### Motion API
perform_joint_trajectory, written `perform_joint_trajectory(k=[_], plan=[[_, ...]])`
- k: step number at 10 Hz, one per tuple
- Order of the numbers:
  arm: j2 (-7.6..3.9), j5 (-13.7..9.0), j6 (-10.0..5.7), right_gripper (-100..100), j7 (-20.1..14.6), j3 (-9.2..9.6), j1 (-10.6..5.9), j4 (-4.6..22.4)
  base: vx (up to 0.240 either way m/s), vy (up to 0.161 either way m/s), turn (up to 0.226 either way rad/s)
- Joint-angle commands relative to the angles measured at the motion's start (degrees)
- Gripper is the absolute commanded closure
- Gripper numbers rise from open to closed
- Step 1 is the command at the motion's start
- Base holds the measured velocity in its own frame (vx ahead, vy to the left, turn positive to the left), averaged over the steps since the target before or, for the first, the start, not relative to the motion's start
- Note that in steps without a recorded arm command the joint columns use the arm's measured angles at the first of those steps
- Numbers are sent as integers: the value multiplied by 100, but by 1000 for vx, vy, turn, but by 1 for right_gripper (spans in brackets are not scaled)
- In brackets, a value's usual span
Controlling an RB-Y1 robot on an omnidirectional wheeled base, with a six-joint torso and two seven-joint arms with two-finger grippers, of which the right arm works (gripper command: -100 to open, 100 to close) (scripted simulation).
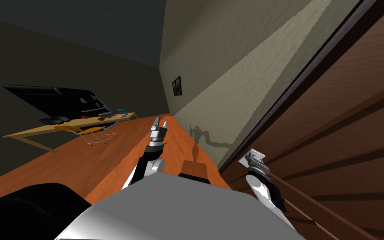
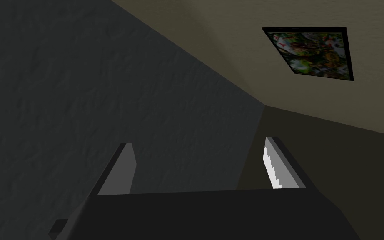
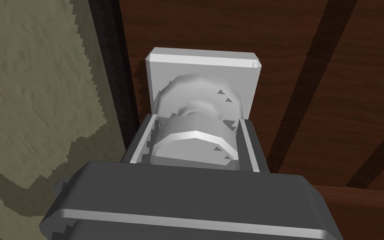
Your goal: Pull the door open
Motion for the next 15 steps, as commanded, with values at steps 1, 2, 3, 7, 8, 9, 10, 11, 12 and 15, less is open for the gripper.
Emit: perform_joint_trajectory(k=[1,2,3,7,8,9,10,11,12,15], plan=[[-32,81,26,100,-118,168,9,-10,-259,22,61],[-41,118,65,100,-144,258,11,-62,-248,4,76],[-47,141,88,100,-161,313,11,-93,-214,-4,58],[-69,224,145,100,-233,526,20,-162,-170,16,45],[-73,234,149,100,-241,553,23,-177,-203,-2,59],[-85,268,161,100,-264,640,33,-227,-221,-12,62],[-93,294,169,100,-282,704,40,-264,-246,-21,62],[-102,320,178,100,-300,769,47,-302,-226,1,72],[-111,345,187,100,-318,835,54,-339,-197,-6,55],[-139,429,215,100,-376,1046,78,-461,-229,-31,64]])
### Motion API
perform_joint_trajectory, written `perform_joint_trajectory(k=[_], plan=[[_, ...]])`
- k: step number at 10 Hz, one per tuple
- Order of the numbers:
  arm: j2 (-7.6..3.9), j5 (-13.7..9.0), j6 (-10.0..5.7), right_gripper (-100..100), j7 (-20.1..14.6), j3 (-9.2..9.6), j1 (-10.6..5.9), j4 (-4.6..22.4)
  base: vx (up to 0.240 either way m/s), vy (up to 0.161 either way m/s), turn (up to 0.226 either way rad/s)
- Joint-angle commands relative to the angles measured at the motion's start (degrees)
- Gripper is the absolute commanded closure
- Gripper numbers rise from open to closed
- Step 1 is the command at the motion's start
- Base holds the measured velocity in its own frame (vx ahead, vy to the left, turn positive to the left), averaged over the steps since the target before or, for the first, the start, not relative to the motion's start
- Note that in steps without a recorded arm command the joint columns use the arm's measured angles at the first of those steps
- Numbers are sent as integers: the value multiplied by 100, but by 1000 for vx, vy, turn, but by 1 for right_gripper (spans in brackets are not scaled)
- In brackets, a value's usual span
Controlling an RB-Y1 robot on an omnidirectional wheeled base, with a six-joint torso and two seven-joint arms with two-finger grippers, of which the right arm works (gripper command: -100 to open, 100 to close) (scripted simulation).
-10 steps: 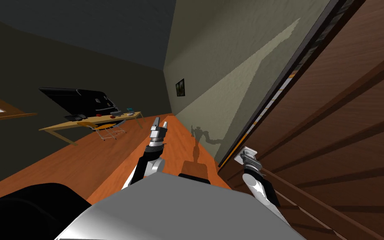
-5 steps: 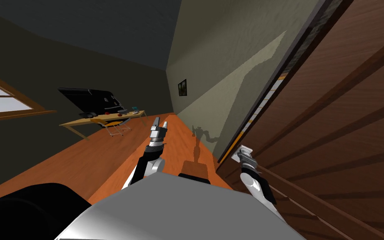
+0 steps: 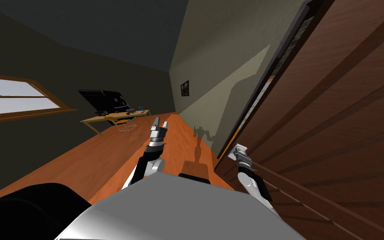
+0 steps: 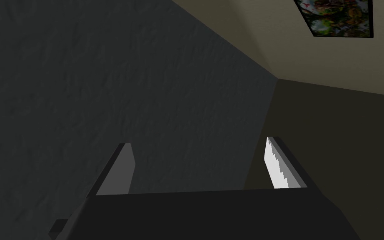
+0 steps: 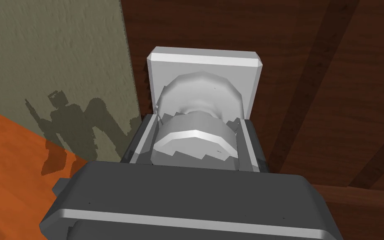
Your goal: Pull the door open
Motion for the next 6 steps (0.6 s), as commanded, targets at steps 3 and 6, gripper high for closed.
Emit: perform_joint_trajectory(k=[3,6], plan=[[-54,56,1,100,-95,128,42,-38,-153,-6,80],[-157,137,-23,100,-247,286,92,-103,-233,-13,110]])
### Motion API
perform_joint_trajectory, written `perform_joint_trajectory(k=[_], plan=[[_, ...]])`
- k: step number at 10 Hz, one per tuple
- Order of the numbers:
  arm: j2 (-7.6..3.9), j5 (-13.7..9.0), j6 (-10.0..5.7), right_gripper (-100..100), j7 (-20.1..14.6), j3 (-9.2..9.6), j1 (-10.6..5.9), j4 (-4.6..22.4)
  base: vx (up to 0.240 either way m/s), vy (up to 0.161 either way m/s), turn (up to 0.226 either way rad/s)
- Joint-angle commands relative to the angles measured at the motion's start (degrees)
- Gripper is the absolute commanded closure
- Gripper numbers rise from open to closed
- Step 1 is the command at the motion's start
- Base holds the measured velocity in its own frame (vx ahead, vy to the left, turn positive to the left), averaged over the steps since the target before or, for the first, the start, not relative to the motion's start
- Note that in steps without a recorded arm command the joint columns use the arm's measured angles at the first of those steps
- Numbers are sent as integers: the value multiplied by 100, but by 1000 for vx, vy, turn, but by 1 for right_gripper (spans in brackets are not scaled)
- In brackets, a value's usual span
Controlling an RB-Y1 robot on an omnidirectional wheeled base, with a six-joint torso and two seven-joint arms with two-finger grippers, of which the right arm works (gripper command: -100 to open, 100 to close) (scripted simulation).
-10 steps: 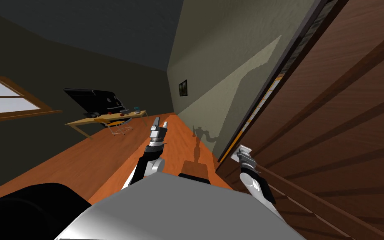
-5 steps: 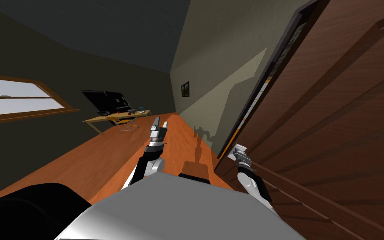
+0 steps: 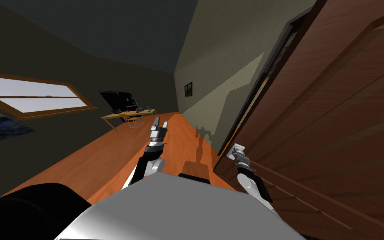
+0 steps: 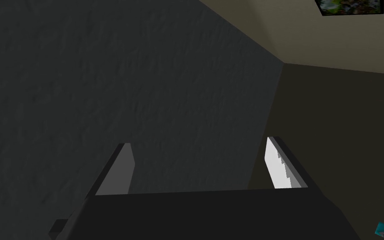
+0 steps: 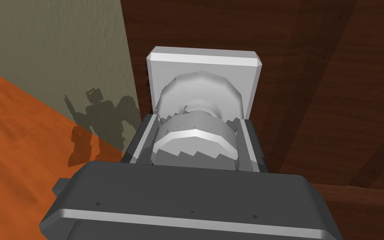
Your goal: Pull the door open
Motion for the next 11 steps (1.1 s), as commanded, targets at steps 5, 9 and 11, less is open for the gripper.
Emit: perform_joint_trajectory(k=[5,9,11], plan=[[-177,140,-54,100,-276,274,64,-87,-221,-15,101],[-304,170,-87,100,-409,404,116,-103,-157,-30,95],[-399,196,-122,100,-509,495,152,-138,-195,-8,111]])
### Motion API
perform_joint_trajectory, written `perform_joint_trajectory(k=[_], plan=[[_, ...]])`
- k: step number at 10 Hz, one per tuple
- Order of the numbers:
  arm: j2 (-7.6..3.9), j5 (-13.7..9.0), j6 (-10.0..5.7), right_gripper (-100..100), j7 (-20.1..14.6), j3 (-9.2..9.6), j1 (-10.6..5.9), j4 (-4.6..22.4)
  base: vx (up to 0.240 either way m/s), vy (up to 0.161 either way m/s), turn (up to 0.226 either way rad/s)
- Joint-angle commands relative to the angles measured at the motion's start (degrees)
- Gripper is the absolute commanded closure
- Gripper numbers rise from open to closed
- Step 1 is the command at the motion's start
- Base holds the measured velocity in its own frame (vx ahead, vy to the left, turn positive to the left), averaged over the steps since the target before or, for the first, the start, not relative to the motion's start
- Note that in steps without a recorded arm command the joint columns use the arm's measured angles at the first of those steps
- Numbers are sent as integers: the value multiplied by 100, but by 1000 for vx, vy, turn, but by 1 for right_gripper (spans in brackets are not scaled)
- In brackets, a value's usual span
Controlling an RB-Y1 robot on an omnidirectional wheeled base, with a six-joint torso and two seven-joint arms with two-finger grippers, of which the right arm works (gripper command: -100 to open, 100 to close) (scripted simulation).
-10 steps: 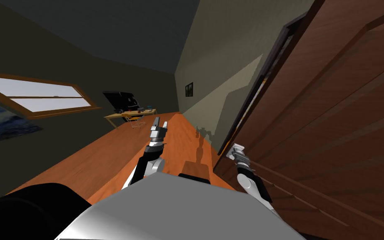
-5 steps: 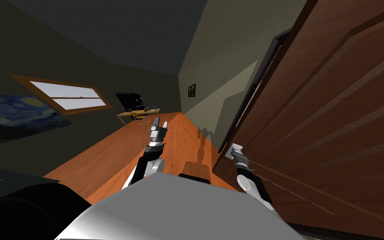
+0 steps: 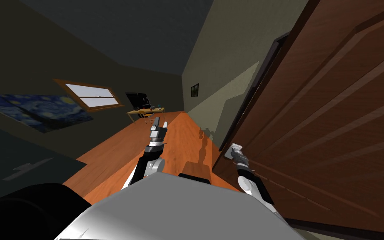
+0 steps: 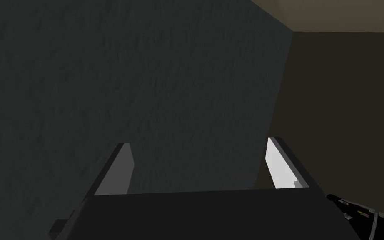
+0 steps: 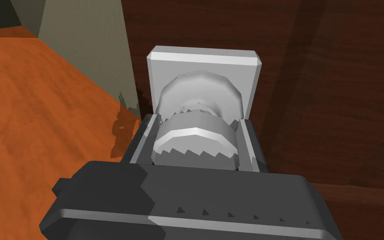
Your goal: Pull the door open
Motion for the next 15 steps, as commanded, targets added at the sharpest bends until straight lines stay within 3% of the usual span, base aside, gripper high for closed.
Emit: perform_joint_trajectory(k=[1,15], plan=[[-74,20,-24,100,-87,83,38,-43,-198,-27,117],[-620,225,-238,100,-705,598,205,-174,-192,-31,111]])
